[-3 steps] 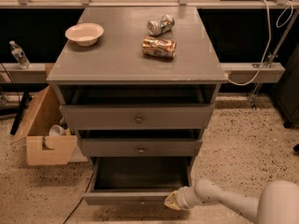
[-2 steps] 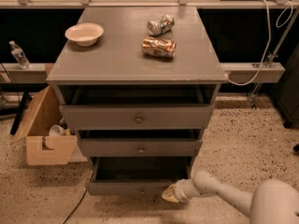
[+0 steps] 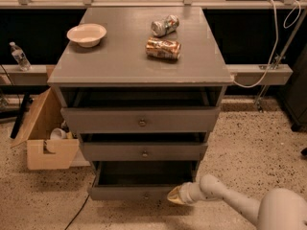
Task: Close bottom drawer
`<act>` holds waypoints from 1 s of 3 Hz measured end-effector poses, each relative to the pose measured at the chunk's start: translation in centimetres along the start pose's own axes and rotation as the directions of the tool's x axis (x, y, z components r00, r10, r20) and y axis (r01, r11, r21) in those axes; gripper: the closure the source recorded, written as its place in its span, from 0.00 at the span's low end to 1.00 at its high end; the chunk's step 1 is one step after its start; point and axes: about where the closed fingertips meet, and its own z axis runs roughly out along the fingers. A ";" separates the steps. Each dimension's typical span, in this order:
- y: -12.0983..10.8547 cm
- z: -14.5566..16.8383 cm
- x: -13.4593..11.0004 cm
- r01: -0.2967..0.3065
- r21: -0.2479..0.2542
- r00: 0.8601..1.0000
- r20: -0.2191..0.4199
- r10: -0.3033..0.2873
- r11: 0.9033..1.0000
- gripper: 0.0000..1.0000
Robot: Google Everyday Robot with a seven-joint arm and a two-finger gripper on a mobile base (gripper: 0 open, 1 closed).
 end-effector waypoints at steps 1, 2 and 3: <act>-1.4 0.0 0.2 0.045 0.036 0.999 0.017 -0.046 0.998 1.00; -2.5 0.0 0.3 0.093 0.066 0.995 0.032 -0.095 0.993 1.00; -3.8 0.1 -0.1 0.132 0.094 0.989 0.046 -0.137 0.987 1.00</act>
Offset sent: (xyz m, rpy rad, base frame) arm 0.0411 -0.0154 0.0018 0.0143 -0.2004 0.0441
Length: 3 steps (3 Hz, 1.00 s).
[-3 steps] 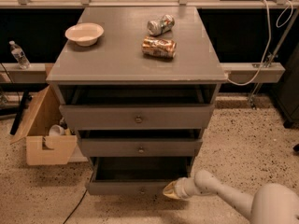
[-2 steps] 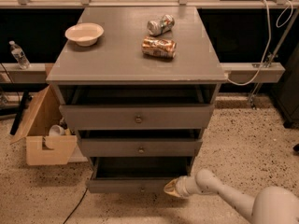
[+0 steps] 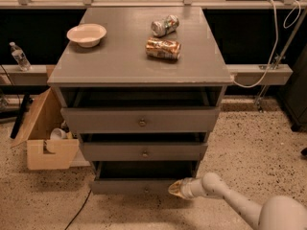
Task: Close bottom drawer
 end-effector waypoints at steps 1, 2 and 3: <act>-2.0 0.5 -0.7 0.038 0.025 0.999 0.029 -0.039 0.999 1.00; -3.1 0.9 -1.1 0.051 0.035 0.998 0.047 -0.053 0.998 1.00; -4.2 1.3 -1.4 0.058 0.040 0.996 0.068 -0.061 0.998 1.00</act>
Offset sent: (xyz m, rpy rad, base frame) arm 0.0489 0.0048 0.0128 0.0453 -0.0955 0.0207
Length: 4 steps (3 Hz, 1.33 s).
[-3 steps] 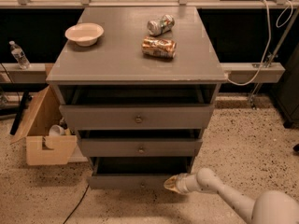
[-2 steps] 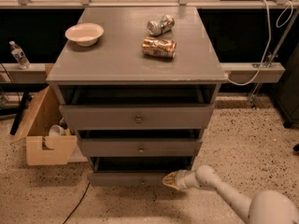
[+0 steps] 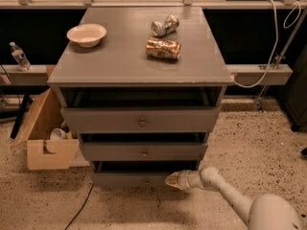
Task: Close bottom drawer
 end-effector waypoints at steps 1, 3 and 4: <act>-1.3 0.3 -0.3 0.003 0.013 1.000 0.023 -0.004 1.000 1.00; -2.9 0.4 -0.5 0.001 0.029 0.999 0.054 -0.002 1.000 1.00; -3.3 0.4 -0.5 -0.003 0.033 0.998 0.067 0.001 0.999 1.00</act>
Offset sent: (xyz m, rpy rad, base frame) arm 0.0376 -0.0019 0.0123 0.0538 -0.0416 -0.0133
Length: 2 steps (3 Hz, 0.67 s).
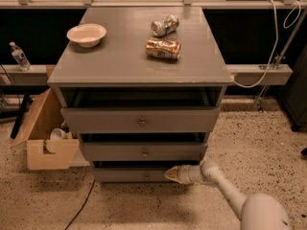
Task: Close bottom drawer
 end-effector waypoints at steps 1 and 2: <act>0.2 -0.4 0.1 -0.006 0.001 1.000 0.022 0.006 1.000 1.00; 1.2 -1.7 0.4 -0.019 0.001 0.999 0.044 0.019 1.000 1.00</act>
Offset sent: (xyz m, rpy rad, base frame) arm -0.0321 -0.0329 0.0087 0.0742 0.0084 -0.0111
